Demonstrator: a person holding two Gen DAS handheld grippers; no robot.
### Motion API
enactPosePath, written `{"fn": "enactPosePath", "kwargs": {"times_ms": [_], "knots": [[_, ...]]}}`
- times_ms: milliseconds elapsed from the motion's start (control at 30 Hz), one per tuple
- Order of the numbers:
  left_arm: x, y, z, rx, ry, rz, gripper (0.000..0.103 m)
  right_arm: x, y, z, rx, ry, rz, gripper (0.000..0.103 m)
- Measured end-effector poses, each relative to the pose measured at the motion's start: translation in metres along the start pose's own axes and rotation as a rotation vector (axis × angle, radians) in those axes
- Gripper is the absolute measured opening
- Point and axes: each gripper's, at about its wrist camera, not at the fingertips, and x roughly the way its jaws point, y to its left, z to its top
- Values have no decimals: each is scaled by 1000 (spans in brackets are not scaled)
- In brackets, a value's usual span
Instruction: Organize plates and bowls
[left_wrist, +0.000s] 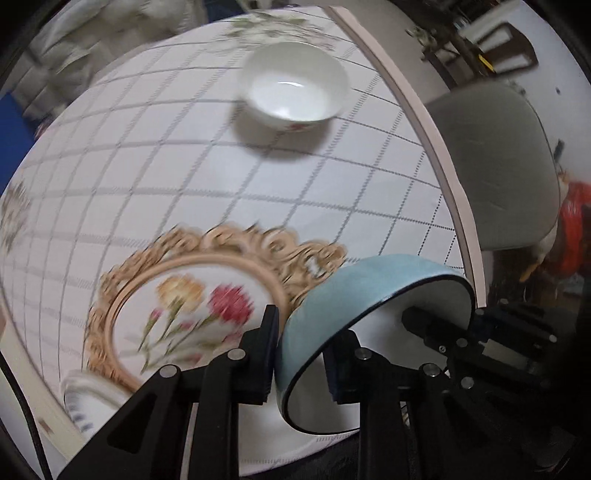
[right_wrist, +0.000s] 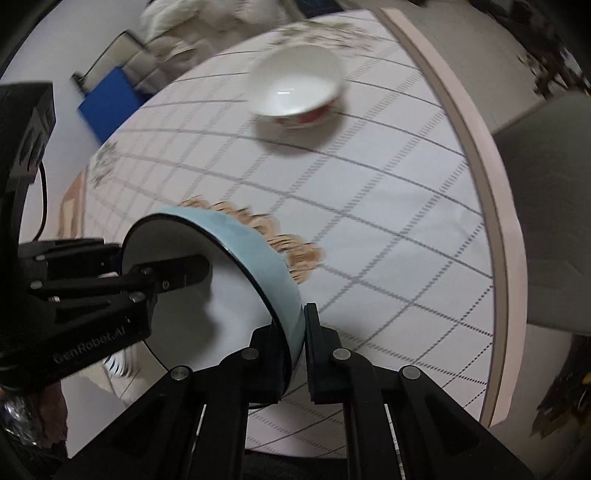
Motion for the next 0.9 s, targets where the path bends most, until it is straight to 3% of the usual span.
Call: {"fn": "enactPosePath", "kwargs": {"times_ms": [100,400,667,900], "knots": [[-8,18,-18,-50,4,6,19,0,27,-17,-46,26,15,10],[32,72,-84,-214,77,-14,20,49,87,-60,-147,136,4,10],[65,79,-87,-221,98,6,20,93,89,-62,-147,183,-37,10],[85,66,-81,-190,139,34,23,98,86,-55,-172,198,-74,10]]}}
